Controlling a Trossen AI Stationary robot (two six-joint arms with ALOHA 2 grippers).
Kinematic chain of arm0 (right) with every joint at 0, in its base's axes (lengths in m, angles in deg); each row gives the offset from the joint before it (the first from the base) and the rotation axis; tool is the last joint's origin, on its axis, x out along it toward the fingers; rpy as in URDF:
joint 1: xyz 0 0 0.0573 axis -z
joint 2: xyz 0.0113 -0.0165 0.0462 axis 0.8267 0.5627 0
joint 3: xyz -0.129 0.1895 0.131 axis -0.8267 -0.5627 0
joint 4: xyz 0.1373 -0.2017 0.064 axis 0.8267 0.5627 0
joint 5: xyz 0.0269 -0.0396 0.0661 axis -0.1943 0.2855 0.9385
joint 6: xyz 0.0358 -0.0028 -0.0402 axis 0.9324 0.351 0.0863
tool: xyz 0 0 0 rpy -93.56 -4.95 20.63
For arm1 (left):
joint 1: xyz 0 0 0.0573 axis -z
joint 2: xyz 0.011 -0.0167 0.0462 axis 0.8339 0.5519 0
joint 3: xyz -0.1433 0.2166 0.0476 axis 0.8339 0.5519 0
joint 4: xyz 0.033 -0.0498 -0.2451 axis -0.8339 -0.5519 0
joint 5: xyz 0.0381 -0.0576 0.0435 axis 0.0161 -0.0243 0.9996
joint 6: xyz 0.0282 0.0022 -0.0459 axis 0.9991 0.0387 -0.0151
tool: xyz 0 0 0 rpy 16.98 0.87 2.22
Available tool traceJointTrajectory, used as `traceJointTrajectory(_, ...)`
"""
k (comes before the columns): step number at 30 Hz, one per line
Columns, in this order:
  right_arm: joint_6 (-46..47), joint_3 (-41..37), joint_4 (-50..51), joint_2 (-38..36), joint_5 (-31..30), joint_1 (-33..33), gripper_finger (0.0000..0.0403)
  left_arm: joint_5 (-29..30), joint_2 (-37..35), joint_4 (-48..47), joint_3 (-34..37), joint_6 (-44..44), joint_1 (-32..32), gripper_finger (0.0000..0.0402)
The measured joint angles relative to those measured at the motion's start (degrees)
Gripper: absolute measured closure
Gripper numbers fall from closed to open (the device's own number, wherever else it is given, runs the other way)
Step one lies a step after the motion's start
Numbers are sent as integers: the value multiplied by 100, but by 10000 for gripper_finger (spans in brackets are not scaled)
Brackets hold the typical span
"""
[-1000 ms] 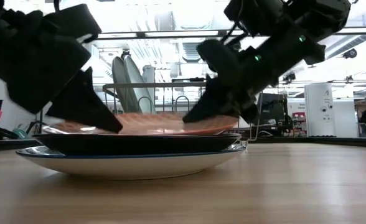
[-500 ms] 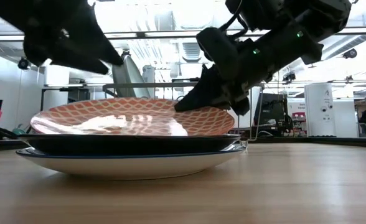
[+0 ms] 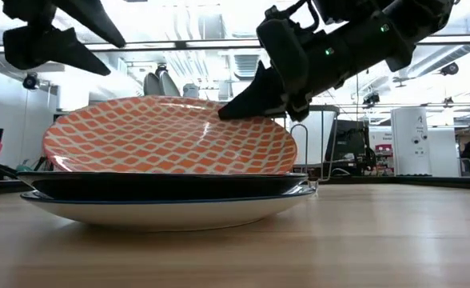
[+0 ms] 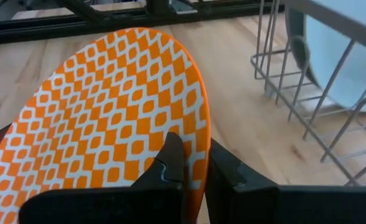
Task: Sort dishes
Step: Put the orange plate in the dish rack
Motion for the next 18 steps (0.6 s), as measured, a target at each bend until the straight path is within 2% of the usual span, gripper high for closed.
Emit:
traceJointTrajectory(3,-210,0,-99,0,-116,-6,390,-173,-289,596,478,241,0,171)
traceJointTrajectory(9,-725,-2,-365,0,-197,-2,390,-150,-684,1908,1543,235,-2,171)
traceJointTrajectory(15,-990,-2,-492,0,-250,-15,390,-123,-642,3698,2303,901,-2,171)
traceJointTrajectory(18,-1028,-2,-548,0,-255,-15,391,-113,-541,4159,2422,1215,-4,171)
